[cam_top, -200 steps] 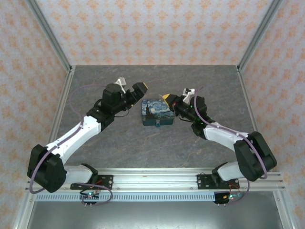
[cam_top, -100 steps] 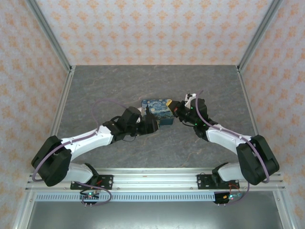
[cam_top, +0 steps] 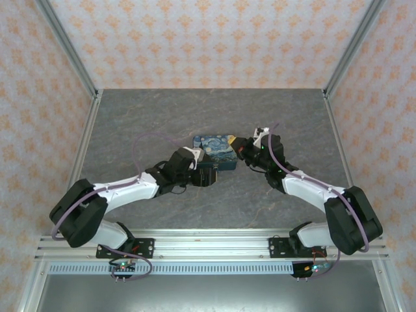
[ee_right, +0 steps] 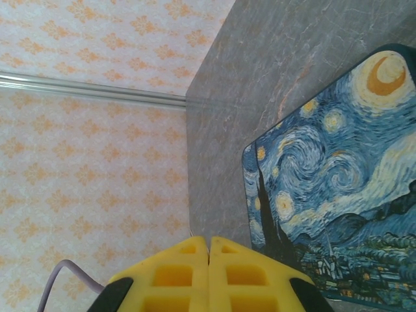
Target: Unlock the padlock with the key
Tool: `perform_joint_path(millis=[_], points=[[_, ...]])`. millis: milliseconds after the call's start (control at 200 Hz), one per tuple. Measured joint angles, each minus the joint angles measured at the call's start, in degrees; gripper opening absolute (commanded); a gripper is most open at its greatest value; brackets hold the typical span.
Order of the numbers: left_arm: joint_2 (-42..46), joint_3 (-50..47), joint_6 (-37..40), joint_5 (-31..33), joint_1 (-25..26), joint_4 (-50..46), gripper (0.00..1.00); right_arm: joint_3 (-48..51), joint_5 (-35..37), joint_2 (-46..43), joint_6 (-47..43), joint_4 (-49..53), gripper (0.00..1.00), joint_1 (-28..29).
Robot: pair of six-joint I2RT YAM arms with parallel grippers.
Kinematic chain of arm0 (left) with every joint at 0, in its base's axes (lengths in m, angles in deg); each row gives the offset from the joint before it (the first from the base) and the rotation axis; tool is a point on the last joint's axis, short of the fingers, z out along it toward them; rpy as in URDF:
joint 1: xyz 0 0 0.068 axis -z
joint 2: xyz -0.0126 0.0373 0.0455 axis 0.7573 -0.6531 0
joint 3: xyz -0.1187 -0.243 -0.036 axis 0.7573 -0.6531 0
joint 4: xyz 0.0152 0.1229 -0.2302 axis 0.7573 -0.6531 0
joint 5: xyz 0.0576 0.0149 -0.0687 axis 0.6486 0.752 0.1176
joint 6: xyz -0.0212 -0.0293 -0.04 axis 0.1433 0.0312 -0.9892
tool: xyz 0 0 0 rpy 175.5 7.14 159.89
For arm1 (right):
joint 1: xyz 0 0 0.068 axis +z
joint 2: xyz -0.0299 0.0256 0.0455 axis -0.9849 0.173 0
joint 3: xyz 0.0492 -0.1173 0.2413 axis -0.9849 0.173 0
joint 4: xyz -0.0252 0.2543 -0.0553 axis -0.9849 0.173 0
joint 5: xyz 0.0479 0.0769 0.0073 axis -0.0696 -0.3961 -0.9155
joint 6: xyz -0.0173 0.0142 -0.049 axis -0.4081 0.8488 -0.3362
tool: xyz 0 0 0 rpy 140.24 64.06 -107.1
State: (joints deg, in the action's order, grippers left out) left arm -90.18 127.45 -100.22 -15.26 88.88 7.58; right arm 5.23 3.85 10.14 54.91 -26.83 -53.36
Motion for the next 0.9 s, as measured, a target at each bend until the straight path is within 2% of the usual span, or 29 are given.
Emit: perform_joint_path(millis=[405, 896], points=[[-12.35, 0.66, 3.1, 1.97, 0.0, 6.6, 0.67, 0.0, -1.25, 6.34, 0.0, -0.52, 0.0, -1.51], [-21.11, 9.18, 5.7, 3.91, 0.0, 9.57, 0.61, -1.92, -3.21, 11.58, 0.22, -2.36, 0.0, -3.69]])
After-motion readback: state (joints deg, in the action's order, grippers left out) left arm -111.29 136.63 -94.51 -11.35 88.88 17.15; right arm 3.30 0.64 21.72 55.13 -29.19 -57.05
